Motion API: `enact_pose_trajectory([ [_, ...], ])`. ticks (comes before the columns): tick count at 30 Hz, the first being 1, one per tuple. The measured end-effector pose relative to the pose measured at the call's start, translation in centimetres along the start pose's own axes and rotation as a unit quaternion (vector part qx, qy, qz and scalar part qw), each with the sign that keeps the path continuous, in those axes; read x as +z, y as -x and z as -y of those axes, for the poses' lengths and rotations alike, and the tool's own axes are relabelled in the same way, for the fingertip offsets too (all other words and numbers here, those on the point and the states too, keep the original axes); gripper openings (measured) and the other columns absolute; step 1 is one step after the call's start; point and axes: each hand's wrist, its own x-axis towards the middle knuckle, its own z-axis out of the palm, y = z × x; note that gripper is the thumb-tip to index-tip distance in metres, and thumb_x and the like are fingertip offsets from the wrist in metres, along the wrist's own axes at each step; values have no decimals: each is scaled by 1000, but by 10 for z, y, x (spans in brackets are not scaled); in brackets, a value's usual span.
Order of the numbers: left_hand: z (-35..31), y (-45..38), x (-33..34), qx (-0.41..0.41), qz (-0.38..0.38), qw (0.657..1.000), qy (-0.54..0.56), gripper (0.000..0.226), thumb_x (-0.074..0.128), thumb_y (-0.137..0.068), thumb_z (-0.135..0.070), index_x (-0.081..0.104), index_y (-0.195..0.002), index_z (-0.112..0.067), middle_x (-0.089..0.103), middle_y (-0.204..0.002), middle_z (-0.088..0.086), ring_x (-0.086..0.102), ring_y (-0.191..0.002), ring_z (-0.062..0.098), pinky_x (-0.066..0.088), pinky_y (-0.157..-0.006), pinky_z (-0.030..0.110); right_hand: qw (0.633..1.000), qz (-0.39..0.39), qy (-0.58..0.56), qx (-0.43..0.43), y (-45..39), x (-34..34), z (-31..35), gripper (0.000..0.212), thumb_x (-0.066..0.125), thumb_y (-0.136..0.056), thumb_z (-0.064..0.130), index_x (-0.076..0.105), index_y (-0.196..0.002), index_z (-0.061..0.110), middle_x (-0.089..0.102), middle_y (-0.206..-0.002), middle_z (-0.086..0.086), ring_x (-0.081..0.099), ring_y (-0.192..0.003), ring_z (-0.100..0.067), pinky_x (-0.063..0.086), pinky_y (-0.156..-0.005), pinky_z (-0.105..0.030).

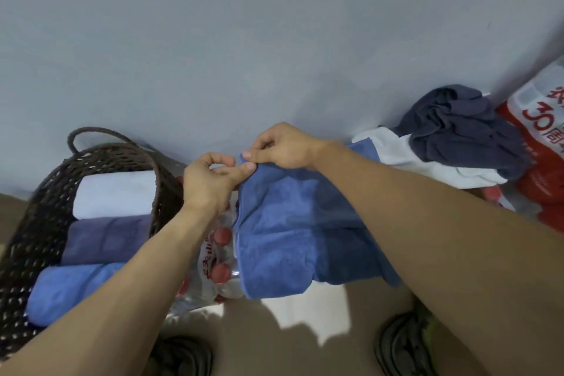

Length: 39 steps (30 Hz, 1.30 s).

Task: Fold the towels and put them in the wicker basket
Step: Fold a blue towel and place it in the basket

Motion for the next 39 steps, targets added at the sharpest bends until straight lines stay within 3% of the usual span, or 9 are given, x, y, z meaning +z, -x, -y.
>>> enact_pose_trajectory([
  [7,20,10,5,-80,46,994,-53,27,87,-68,-5,65,-81,-15,67,-71,2,65,-59,12,52,-55,23,991,-134,18,-25,-27,15,-21,21,59,-98,26,60,-79,18,56,-69,5,48,-71,-13,40,-63,-24],
  [11,36,36,3,-89,-6,995,-50,31,87,-67,-5,61,-82,-13,66,-63,-2,63,-53,9,50,-53,20,988,-154,17,10,-36,27,-43,19,57,-98,27,59,-82,17,59,-79,0,52,-78,-17,43,-75,-30],
  [15,56,72,-4,-48,-8,988,-145,25,85,-71,-7,61,-78,-12,70,-69,1,65,-62,15,55,-66,28,979,-202,-3,25,-39,35,-46,19,57,-99,27,57,-84,15,58,-81,2,51,-78,-16,33,-66,-21],
  [18,71,101,-8,-33,-13,978,-207,16,81,-76,-10,65,-74,-8,67,-69,4,59,-60,17,53,-65,31,978,-206,11,35,-44,40,-43,21,57,-98,28,62,-87,11,61,-84,-2,54,-80,-19,44,-74,-29],
  [22,82,127,-21,-86,27,974,-207,18,80,-79,-18,69,-66,-12,66,-55,-6,57,-49,6,46,-49,16,975,-213,46,35,-46,42,-40,21,55,-98,30,59,-81,17,69,-93,-10,61,-89,-26,50,-84,-36],
  [25,85,142,-42,-147,78,955,-246,32,75,-84,-36,70,-74,-5,67,-62,-1,58,-55,8,46,-59,18,976,-209,56,27,-47,43,-38,22,55,-97,33,62,-84,16,70,-100,-11,62,-96,-29,49,-85,-36],
  [31,94,157,-73,-238,95,950,-181,37,76,-82,-38,71,-83,-1,70,-73,11,66,-65,17,50,-63,29,985,-149,88,-2,-54,58,-28,20,55,-95,37,59,-84,21,69,-103,-9,62,-96,-28,50,-87,-37],
  [36,98,161,-69,-306,10,952,-25,20,81,-76,-13,68,-80,2,68,-62,13,63,-47,14,50,-46,18,982,-139,121,-31,-59,71,-24,20,54,-94,32,62,-83,18,69,-98,-6,61,-93,-27,50,-86,-39],
  [39,103,163,-67,-321,-24,947,-4,32,84,-71,-5,57,-87,-4,64,-58,12,54,-37,12,40,-37,17,977,-147,147,-48,-62,75,-24,21,54,-93,32,61,-76,22,66,-91,-4,59,-87,-24,50,-83,-37],
])
